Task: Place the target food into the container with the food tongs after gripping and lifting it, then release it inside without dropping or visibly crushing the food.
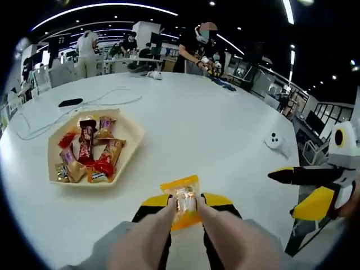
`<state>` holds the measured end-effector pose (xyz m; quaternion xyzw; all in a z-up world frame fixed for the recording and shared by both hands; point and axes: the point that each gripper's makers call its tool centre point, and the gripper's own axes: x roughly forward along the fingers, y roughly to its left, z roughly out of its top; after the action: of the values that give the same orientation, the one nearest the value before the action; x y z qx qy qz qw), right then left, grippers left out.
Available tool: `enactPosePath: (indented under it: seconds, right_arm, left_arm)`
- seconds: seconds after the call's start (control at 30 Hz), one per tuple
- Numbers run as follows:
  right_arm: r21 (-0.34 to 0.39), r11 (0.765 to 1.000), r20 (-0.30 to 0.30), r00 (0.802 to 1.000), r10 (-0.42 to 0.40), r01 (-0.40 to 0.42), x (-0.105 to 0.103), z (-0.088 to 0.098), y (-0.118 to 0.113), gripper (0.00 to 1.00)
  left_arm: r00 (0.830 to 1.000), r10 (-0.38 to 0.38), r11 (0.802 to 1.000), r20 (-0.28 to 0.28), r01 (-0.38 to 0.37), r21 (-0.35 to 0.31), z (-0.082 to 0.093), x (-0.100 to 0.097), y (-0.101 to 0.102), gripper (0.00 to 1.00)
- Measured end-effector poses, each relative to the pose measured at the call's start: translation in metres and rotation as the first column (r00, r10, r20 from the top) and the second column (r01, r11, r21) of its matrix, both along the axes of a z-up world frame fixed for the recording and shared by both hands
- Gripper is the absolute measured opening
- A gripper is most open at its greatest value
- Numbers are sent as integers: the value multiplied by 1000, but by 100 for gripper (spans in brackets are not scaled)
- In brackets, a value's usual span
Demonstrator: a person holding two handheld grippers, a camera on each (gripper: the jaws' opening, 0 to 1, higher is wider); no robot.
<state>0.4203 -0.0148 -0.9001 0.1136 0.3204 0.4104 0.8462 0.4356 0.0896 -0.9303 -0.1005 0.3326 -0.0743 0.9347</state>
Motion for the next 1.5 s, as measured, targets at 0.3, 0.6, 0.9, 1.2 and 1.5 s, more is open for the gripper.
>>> enactPosePath:
  seconds: [0.3,0.6,0.9,1.2,1.5]
  right_arm:
    - [10,1000,-8,1000,23,-23,-5,0,12,73]
    - [7,998,-8,998,65,-65,-16,0,30,73]
    - [9,996,-30,995,93,-92,-21,-5,45,73]
    - [10,994,-20,993,112,-112,-25,-4,54,73]
    - [-2,996,-10,996,87,-88,-16,-1,52,73]
  left_arm:
    - [999,38,999,22,-38,-4,14,-14,20,18]
    - [996,80,996,41,-79,-28,24,-27,39,19]
    - [994,102,995,50,-101,-22,28,-36,57,19]
    - [990,123,992,65,-121,-26,30,-38,70,19]
    - [989,121,992,90,-118,-40,37,-35,71,19]
